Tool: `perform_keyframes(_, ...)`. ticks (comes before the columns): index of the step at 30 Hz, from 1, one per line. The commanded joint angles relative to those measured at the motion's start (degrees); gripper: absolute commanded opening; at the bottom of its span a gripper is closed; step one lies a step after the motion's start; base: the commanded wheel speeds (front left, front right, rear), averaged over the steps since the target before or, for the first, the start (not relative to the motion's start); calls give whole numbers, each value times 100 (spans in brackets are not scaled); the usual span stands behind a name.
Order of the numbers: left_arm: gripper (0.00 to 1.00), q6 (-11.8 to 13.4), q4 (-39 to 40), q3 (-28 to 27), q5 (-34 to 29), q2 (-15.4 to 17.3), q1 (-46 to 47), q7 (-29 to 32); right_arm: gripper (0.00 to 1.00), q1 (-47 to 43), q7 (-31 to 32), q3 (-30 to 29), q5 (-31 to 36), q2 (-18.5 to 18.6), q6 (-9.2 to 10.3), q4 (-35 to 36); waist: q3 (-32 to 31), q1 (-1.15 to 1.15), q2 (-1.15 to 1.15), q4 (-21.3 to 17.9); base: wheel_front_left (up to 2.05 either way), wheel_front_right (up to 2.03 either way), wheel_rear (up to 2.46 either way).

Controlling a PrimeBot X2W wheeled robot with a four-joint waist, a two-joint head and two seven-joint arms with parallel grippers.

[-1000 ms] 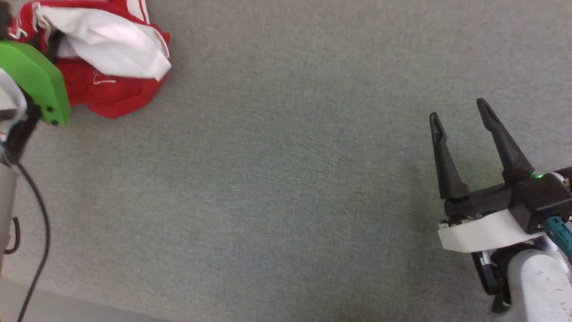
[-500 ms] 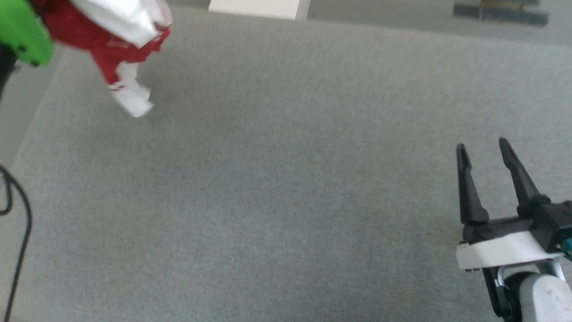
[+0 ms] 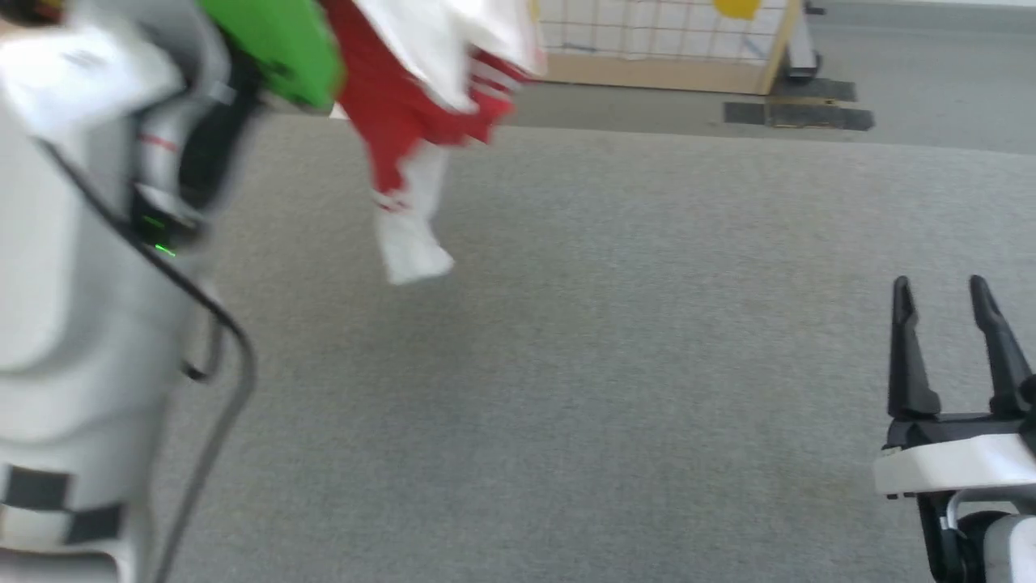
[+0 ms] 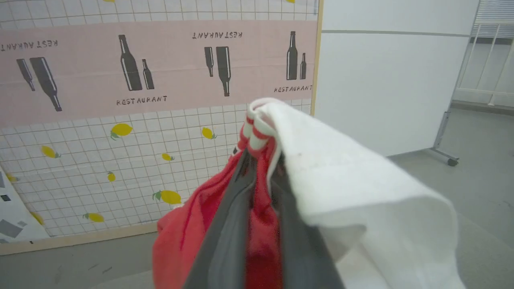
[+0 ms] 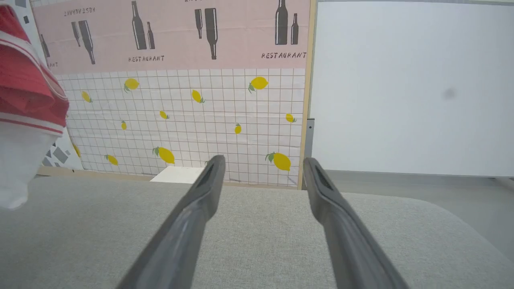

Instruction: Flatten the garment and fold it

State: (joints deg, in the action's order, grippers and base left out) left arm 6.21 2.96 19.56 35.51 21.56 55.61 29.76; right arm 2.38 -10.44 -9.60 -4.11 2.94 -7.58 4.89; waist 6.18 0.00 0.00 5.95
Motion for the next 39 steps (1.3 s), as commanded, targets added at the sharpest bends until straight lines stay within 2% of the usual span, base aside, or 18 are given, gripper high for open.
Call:
perform_keyframes(1,0,101,100,119,7,-101,-228,69,100,-11,-38,-39,-37,-5,9,-1,-13,0,0,-167,0,0,0)
perform_keyframes(4,0,243,222,386,-14,-351,-563,81,100,-5,-39,-133,-34,-6,9,22,99,0,0,-218,0,0,0)
perform_keyframes(8,0,406,47,715,91,-933,-1131,-233,100,33,-50,-199,-31,-6,9,33,304,0,0,-267,0,0,0)
perform_keyframes(11,0,484,-376,934,109,-1379,-1521,-668,100,126,-58,-116,-48,-6,9,0,475,0,0,-351,0,0,0)
perform_keyframes(15,0,511,-1161,1371,-98,-1694,-1831,-1325,100,271,-85,31,-76,-6,9,-65,686,0,0,-488,0,0,0)
perform_keyframes(21,0,643,-2444,2089,-17,-1860,-2154,-2043,100,443,-137,255,-113,-6,9,-219,898,0,0,-734,0,0,0)
perform_keyframes(27,0,726,-2771,3103,702,-1866,-2024,-2401,100,510,-190,286,-96,-6,9,-373,921,0,0,-833,0,0,0)
perform_keyframes(28,79,740,-2773,3210,784,-1866,-1960,-2470,100,506,-196,281,-91,-6,9,-397,895,0,0,-827,0,0,0)
perform_keyframes(29,100,764,-2778,3310,871,-1867,-1881,-2577,100,495,-200,272,-83,-6,9,-429,842,0,0,-811,0,0,0)
perform_keyframes(31,100,739,-2817,3523,1012,-1867,-1724,-2758,100,443,-195,263,-61,-6,9,-494,654,0,0,-747,0,0,0)
perform_keyframes(35,100,566,-2753,3568,1175,-1844,-1793,-2886,100,285,-169,237,-47,-6,9,-552,282,0,0,-614,0,0,0)
perform_keyframes(39,100,565,-2169,3371,1367,-1432,-2206,-3019,100,91,-117,221,-60,-6,9,-556,-51,0,0,-491,0,0,0)
